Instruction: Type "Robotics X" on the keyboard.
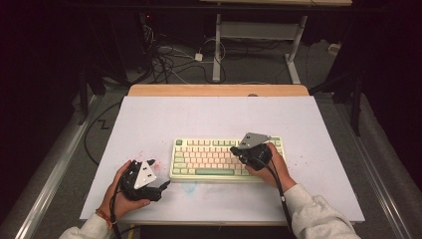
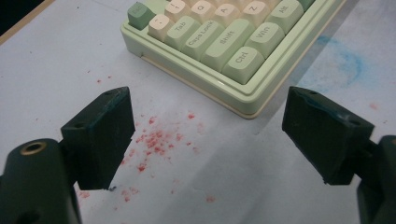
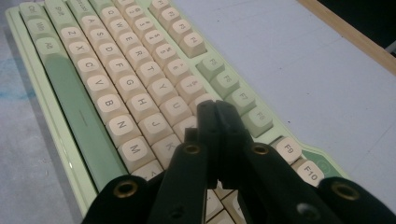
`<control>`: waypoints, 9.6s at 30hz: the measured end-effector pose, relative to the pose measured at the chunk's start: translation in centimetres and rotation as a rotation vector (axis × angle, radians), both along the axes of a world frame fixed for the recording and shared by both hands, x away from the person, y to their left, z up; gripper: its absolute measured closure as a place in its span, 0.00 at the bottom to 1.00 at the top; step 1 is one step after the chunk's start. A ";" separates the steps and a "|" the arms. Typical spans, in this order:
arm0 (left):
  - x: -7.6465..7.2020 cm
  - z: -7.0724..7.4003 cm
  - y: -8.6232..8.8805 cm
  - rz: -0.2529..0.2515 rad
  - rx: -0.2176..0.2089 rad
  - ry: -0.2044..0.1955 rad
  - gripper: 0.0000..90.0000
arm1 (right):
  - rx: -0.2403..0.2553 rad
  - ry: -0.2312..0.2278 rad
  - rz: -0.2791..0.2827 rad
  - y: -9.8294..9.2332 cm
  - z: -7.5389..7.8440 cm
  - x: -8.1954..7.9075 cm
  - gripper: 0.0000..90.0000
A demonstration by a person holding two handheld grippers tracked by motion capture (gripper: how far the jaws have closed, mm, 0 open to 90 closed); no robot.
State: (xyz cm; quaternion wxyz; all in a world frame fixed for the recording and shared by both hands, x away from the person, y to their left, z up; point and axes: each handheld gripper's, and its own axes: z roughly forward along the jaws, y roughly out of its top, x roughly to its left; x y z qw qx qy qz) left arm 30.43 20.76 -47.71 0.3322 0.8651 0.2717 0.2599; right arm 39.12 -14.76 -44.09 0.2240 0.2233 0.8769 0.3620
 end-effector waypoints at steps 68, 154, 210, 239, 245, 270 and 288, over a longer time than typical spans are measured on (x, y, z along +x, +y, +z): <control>0.2 0.0 0.2 0.022 -0.026 0.041 0.27 | 0.135 -0.131 -0.054 -2.3 1.4 -1.9 0.43; 6.6 4.2 -8.1 -0.175 -0.017 0.144 0.98 | 0.046 -0.178 -0.206 -10.3 -2.3 -8.6 0.28; 8.6 5.0 -11.8 -0.174 0.001 0.068 0.76 | 0.027 -0.158 -0.199 -10.6 -2.5 -8.3 0.28; 5.5 6.1 -7.9 -0.111 -0.043 -0.141 0.23 | 0.046 -0.163 -0.202 -11.0 -2.0 -8.3 0.30; 4.5 5.8 -6.7 -0.099 -0.051 -0.172 0.22 | 0.052 -0.168 -0.209 -11.0 -1.9 -8.3 0.31; 1.7 3.7 -2.0 -0.018 -0.026 -0.162 0.20 | 0.123 -0.140 -0.224 -10.7 -0.9 -8.1 0.31; 0.1 0.7 0.5 0.035 0.005 -0.073 0.20 | 0.143 -0.139 -0.170 -8.4 1.5 -6.0 0.62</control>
